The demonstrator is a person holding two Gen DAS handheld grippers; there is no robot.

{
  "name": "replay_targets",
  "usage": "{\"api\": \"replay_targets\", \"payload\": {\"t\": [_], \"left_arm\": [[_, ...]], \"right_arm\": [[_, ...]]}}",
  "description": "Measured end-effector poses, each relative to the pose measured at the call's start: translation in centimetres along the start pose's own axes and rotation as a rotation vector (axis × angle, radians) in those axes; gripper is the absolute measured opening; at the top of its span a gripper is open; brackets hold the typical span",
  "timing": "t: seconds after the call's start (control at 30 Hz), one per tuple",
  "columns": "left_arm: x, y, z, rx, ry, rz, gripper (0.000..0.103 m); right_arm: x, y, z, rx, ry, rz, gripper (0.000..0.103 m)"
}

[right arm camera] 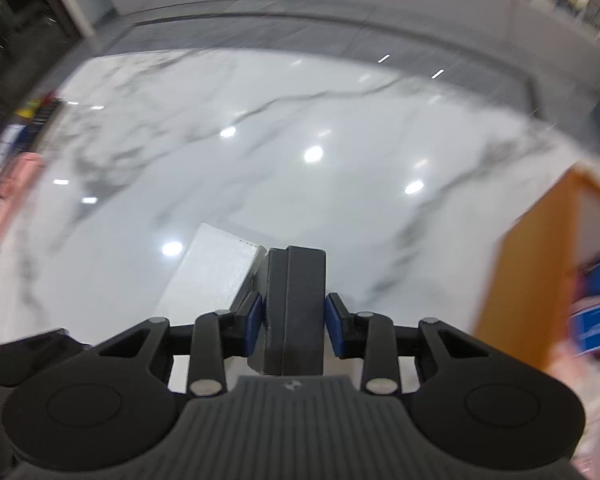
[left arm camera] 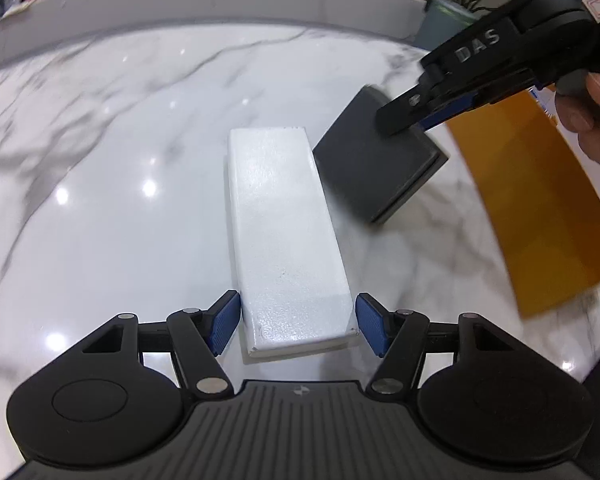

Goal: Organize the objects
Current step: 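Grasp the white case with the left tool while the right tool grasps the dark grey box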

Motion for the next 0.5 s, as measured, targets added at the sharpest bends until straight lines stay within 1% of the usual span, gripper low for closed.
{"api": "replay_targets", "payload": {"t": [0.03,0.07,0.1,0.13,0.2,0.27,0.3,0.33,0.4,0.5], "left_arm": [[0.3,-0.2,0.5,0.004,0.011,0.010,0.073],[0.6,-0.5,0.8,0.006,0.024,0.015,0.073],[0.9,-0.8,1.1,0.011,0.035,0.020,0.073],[0.5,-0.2,1.2,0.021,0.042,0.023,0.073],[0.8,-0.2,1.2,0.027,0.044,0.025,0.074],[0.9,-0.1,1.1,0.029,0.045,0.016,0.074],[1.1,-0.2,1.1,0.032,0.057,-0.004,0.074],[0.8,0.5,1.2,0.037,0.072,-0.018,0.075],[0.6,1.1,1.5,0.057,0.096,-0.037,0.079],[-0.6,1.8,2.2,0.084,0.100,-0.046,0.080]], "right_arm": [[-0.2,-0.1,0.2,-0.014,0.014,0.007,0.037],[-0.4,-0.2,0.3,-0.028,0.009,0.015,0.038],[-0.6,-0.2,0.2,-0.029,-0.015,0.016,0.039],[-0.8,-0.3,0.0,-0.020,-0.050,0.014,0.043],[-1.2,-0.4,-0.3,0.012,-0.122,0.014,0.045],[-1.3,-0.6,-0.5,0.057,-0.189,0.010,0.055],[-1.2,-0.6,-0.6,0.078,-0.209,0.001,0.060],[-1.0,-0.7,-0.6,0.096,-0.223,-0.006,0.064],[-0.8,-0.8,-0.9,0.098,-0.220,-0.008,0.066],[-1.2,-1.2,-0.8,0.090,-0.200,0.005,0.068]]}}
Point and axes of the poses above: each gripper's, at about its wrist camera, not at the fingertips, and x roughly against the way its jaws point, z to its left, y to its top, the point moved 5 cm from there along -x, roughly the way its jaws point, and after that the axes turned 4 degrees about -x, right-handed, at the moved point
